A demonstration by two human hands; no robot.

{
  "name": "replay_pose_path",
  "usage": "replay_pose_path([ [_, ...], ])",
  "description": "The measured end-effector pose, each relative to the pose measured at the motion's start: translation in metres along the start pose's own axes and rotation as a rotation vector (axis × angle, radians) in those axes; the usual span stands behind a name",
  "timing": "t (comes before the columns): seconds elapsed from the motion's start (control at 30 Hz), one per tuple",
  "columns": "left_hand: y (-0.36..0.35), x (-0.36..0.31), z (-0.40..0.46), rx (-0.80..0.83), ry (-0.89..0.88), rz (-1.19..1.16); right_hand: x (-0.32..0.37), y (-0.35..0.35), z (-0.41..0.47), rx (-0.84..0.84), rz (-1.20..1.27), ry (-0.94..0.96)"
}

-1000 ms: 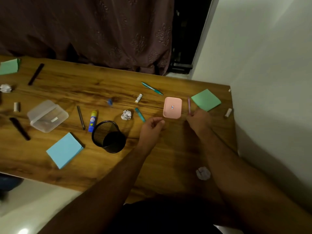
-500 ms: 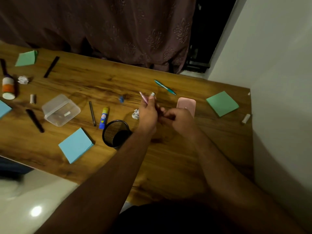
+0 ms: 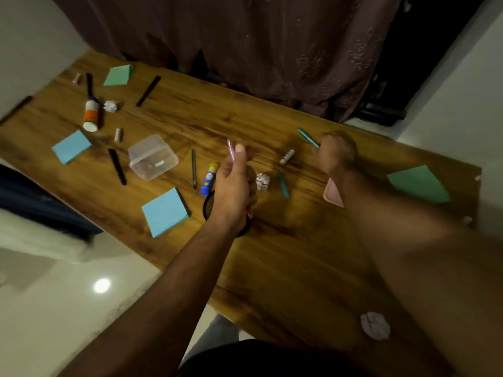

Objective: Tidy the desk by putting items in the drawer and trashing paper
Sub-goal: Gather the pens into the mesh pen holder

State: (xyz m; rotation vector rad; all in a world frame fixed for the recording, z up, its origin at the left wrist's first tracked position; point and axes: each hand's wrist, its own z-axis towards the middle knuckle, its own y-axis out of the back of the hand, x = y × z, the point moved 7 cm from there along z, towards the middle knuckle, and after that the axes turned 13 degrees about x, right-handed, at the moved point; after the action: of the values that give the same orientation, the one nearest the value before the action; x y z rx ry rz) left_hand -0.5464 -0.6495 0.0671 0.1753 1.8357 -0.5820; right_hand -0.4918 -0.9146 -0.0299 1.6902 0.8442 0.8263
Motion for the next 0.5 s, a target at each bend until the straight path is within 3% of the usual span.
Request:
replay_pose_path([
  [0.2, 0.05, -0.012, -0.013, -0.06, -0.117, 0.071, -0.003, 0.004, 0.004, -0.007, 0.058, -0.036],
  [0.37, 0.058, 0.001, -0.014, 0.013, -0.112, 0.188, 0.005, 0.045, -0.037, -0.131, 0.712, 0.02],
  [0.5, 0.061, 0.013, -0.019, 0.014, -0.071, 0.391, 0.034, 0.053, -0.089, -0.067, 1.033, 0.168],
])
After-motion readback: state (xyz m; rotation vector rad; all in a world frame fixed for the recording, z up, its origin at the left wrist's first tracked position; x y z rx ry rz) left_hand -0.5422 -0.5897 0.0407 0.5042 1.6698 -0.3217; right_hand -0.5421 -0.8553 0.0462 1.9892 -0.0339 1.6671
